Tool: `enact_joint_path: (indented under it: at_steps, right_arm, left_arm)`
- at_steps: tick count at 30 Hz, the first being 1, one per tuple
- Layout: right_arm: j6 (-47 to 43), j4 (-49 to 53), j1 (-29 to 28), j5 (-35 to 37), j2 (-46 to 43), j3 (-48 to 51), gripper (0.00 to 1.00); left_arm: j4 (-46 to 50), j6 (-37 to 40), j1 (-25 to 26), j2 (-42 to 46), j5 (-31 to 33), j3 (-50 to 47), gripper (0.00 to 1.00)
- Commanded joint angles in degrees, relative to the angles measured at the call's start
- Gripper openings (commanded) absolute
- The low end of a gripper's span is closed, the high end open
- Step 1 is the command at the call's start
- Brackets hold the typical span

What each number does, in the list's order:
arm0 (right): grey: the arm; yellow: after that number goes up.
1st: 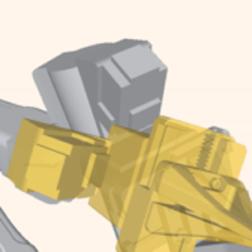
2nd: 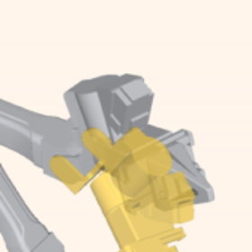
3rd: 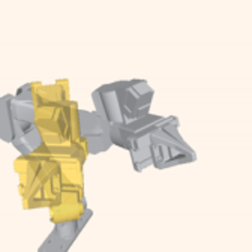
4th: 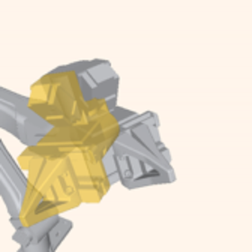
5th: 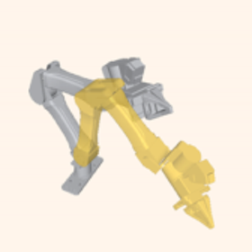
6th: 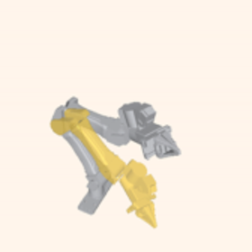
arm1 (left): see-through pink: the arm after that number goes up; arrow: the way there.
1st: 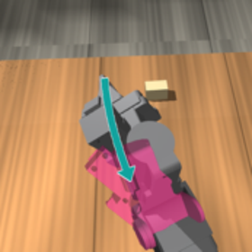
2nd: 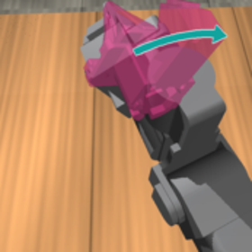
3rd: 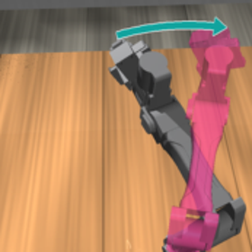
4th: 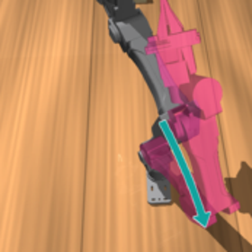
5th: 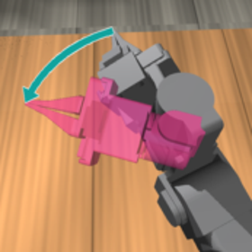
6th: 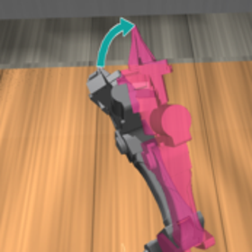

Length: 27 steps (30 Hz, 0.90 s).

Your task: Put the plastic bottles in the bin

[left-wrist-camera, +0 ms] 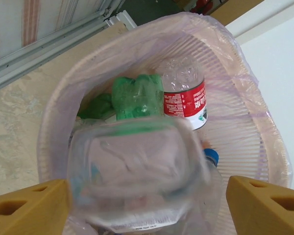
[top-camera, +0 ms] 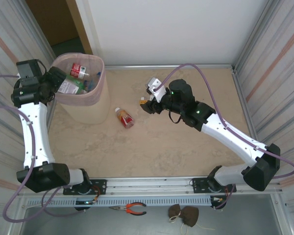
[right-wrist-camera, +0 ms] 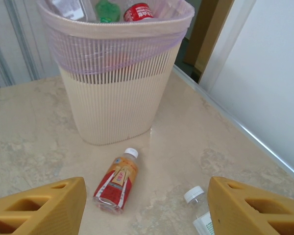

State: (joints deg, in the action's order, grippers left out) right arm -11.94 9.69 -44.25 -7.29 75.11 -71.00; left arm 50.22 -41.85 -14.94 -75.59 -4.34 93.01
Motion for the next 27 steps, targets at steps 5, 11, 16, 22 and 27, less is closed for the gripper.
enact_joint_path:
  at_steps: [5,11,16,22,27]
  right_arm:
    - [1.78,0.50,-0.34,1.05,-0.99,0.43,0.65]
    - [1.75,0.50,-0.35,1.05,-0.94,0.47,0.65]
    - [1.86,0.67,-0.33,1.36,-0.76,0.52,0.65]
    - [2.19,1.20,-0.38,1.57,-0.76,0.51,0.65]
    - [2.10,1.64,-0.31,2.08,-1.10,0.67,0.65]
  left_arm:
    - [0.96,-0.19,-0.45,0.47,0.35,3.03,0.85]
    - [-2.91,1.90,-0.53,1.30,-3.87,2.38,0.85]
    - [-6.30,3.47,-0.45,0.98,-8.65,1.33,0.84]
    - [-5.34,5.78,-0.54,-3.51,-9.09,2.84,0.84]
    - [-3.97,7.10,-1.23,-8.15,-10.46,4.19,0.85]
